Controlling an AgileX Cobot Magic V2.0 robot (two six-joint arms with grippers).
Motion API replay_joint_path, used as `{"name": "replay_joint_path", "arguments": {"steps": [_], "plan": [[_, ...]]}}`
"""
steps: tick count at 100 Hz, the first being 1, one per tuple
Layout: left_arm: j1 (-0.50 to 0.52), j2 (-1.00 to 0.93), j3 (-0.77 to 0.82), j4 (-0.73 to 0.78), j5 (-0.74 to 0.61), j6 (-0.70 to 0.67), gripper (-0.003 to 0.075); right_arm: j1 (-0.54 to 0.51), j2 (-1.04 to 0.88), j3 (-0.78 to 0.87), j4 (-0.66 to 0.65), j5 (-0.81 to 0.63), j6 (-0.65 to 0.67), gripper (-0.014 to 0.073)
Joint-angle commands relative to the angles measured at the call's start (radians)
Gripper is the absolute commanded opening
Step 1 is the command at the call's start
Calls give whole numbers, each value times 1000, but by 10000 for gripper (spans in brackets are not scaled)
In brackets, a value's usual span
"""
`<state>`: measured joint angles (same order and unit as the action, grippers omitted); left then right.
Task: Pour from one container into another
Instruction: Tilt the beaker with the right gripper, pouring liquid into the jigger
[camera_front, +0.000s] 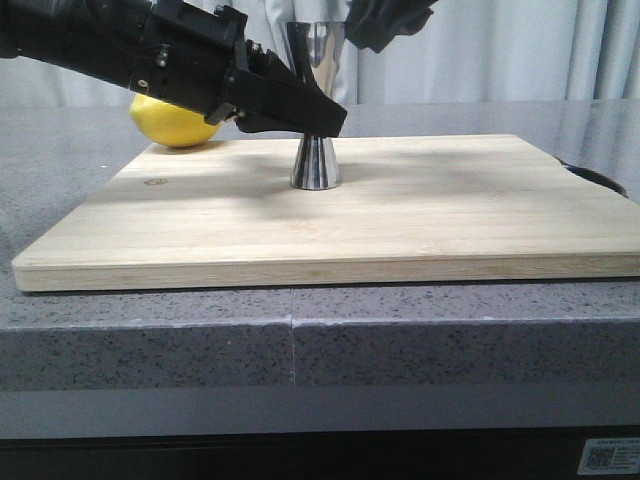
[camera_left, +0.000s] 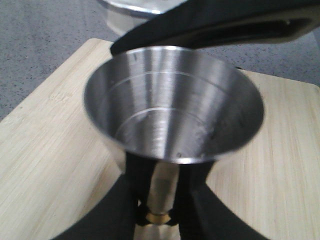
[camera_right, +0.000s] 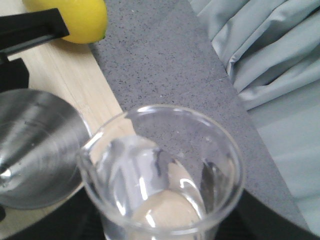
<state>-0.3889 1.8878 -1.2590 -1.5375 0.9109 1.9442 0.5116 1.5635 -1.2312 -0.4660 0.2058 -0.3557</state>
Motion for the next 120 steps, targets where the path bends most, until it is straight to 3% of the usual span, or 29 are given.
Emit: {"name": "replay_joint_path", "arguments": {"steps": [1, 120], "plan": [[-3, -50, -27, -56, 61, 2, -19, 1, -40, -39, -43, -77, -9, 247], [-3, -50, -27, -31, 56, 2, -19, 31, -29, -39, -237, -70, -9, 247]]}}
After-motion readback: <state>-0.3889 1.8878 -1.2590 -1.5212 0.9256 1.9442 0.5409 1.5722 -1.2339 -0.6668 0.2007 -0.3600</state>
